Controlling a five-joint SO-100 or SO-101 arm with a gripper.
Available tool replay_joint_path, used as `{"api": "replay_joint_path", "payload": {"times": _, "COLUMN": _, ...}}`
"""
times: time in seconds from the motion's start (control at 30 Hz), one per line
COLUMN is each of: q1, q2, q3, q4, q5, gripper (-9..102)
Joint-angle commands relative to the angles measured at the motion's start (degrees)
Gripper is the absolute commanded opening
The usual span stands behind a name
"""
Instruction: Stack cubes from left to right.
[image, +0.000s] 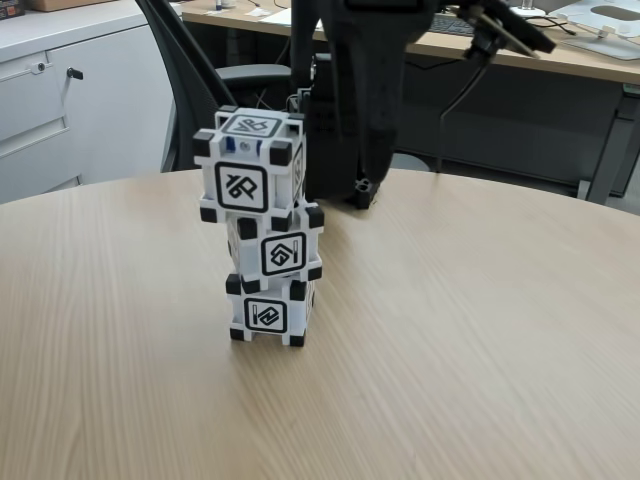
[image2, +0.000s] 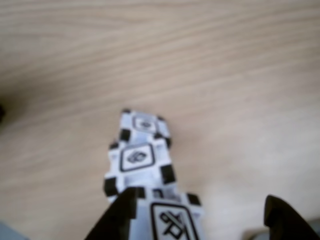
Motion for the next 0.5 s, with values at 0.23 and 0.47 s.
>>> {"api": "replay_joint_path", "payload": {"times": 0.23, "q1": 0.35, "q2": 0.7, "q3": -1.85, "q4": 0.18, "q5": 1.05, "gripper": 27}}
{"api": "replay_joint_path", "payload": {"times": 0.47, "q1": 1.32, "q2": 0.26, "q3": -1.85, "q4": 0.09, "q5": -3.25, "gripper": 28}}
